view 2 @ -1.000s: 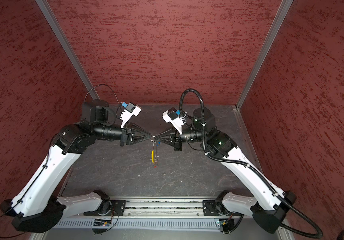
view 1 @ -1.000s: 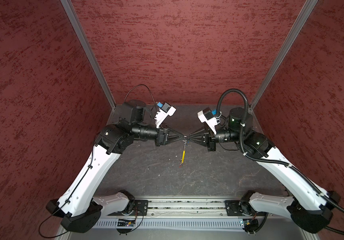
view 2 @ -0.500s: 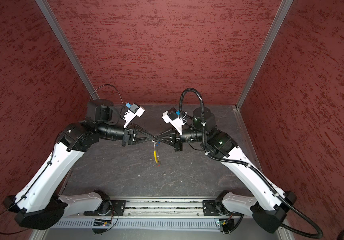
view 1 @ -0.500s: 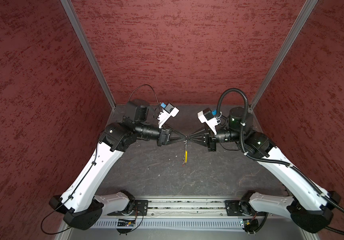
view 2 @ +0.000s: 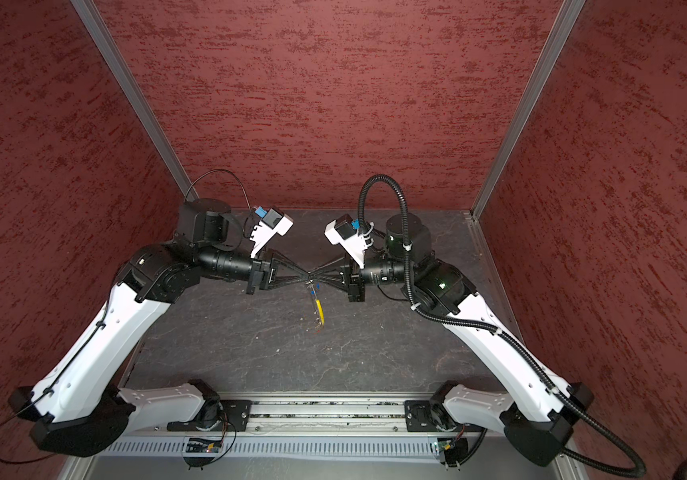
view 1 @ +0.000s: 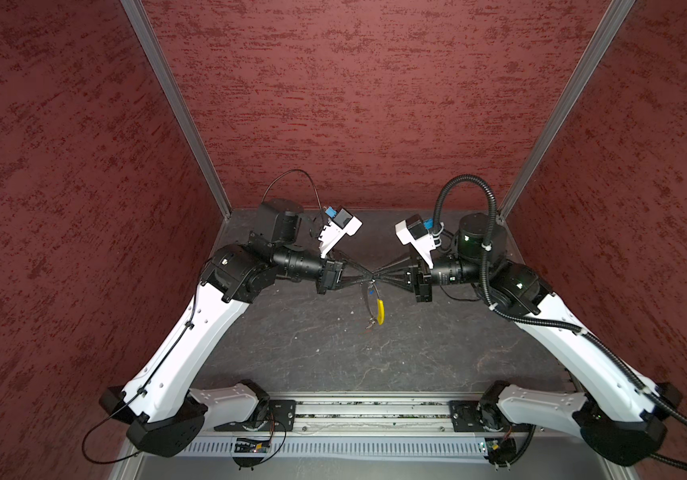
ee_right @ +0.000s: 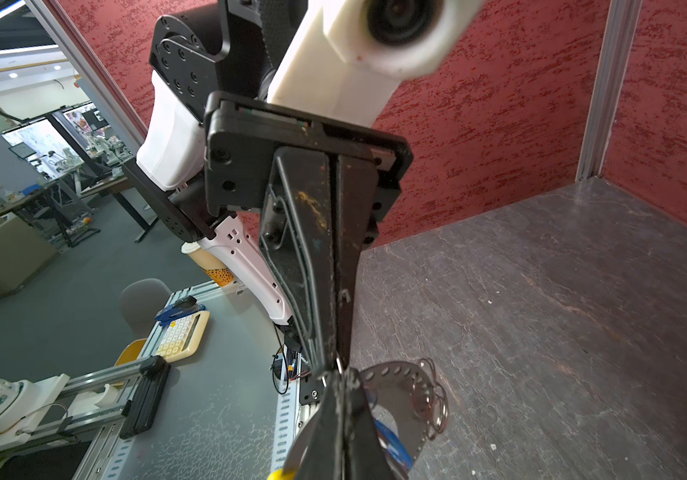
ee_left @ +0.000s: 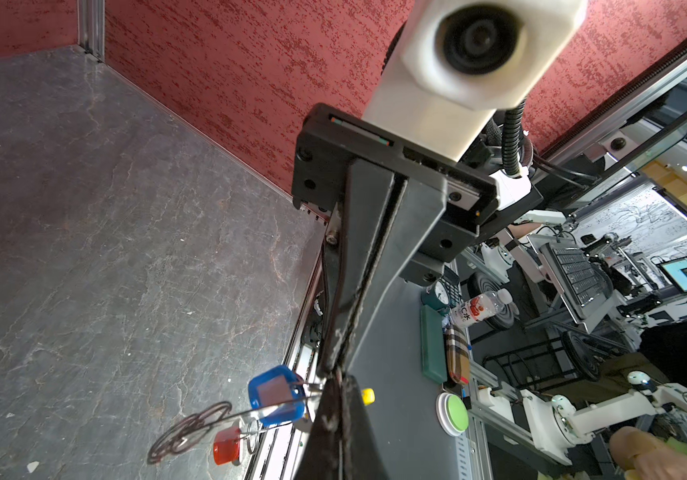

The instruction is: Remove the keys from the keyring

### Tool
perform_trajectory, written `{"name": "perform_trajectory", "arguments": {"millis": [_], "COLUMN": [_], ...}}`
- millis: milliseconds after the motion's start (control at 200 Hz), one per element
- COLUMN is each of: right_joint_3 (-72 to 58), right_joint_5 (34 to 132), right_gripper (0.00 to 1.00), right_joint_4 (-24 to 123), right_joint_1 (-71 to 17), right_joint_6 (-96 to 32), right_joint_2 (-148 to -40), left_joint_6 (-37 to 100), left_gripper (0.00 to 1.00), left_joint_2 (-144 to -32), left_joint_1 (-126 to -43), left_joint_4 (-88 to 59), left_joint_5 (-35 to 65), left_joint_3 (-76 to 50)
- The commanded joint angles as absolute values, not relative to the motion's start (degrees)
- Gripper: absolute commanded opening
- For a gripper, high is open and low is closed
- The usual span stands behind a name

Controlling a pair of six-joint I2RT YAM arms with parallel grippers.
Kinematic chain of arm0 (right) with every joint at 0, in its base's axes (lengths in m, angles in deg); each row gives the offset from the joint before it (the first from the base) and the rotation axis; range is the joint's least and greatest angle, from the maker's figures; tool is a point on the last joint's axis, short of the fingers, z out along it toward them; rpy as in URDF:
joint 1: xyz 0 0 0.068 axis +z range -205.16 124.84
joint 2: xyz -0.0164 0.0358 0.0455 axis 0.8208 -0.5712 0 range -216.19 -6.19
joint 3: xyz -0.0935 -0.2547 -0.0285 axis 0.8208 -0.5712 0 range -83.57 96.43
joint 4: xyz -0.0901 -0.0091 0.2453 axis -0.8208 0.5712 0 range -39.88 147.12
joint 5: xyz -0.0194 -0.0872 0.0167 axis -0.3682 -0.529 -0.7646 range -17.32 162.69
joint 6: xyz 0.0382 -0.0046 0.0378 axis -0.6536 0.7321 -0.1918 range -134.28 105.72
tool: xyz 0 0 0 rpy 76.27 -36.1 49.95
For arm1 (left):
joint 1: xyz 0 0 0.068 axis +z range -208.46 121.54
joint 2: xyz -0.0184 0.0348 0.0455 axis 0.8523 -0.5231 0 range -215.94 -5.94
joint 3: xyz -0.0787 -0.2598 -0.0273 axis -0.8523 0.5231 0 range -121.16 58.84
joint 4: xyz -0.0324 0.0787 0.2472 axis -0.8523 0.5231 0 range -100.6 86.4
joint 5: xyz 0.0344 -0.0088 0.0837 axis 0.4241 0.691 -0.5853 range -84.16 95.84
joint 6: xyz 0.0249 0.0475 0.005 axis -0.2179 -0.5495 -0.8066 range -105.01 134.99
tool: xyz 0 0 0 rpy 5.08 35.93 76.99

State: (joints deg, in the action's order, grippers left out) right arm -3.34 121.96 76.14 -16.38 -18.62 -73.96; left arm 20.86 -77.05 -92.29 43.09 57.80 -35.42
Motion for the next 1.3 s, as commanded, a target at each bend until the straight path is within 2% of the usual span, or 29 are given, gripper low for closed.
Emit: {"name": "perform_trajectory", "arguments": {"millis": [0,215,271,336,391,516,721,1292], "right_joint_3": [-1.46,-5.32,-6.79,-9.2,-10.93,-14.58,-18.68,-21.95], "right_joint_5": [120.3,117.9,116.13,114.56,113.75,113.2,113.56,115.78], "right_gripper": [0.0,0.0,0.08,0.25,0.35,0.47,0.5,0.52], "right_joint_4": [72.12,63.71,61.49,58.32,56.03,50.7,42.64,40.27], "right_joint_1": [-16.33,-15.8,-15.64,-15.52,-15.53,-15.44,-15.48,-15.17], "right_joint_6": [-19.09,-23.68,-24.44,-25.39,-26.24,-28.11,-32.84,-34.3], "right_joint_2": [-74.17,-71.82,-70.97,-69.61,-68.5,-66.47,-65.73,-65.2], "left_joint_6": [20.69,23.22,24.09,25.0,25.7,26.92,28.48,30.07], "left_gripper": [0.0,0.0,0.0,0.0,0.0,0.0,0.0,0.0], "left_joint_2": [-75.88,-70.27,-68.35,-66.14,-64.46,-61.02,-59.44,-59.25], "left_joint_1": [-93.81,-95.29,-95.29,-95.29,-95.36,-95.33,-95.33,-94.86], "left_joint_4": [41.6,27.23,22.06,16.03,11.19,-0.11,-10.16,-13.06], "left_joint_5": [56.13,49.03,47.97,46.92,46.33,46.32,47.43,52.35], "left_joint_3": [-35.33,-26.75,-23.48,-19.79,-16.99,-10.81,-5.81,-5.1]}}
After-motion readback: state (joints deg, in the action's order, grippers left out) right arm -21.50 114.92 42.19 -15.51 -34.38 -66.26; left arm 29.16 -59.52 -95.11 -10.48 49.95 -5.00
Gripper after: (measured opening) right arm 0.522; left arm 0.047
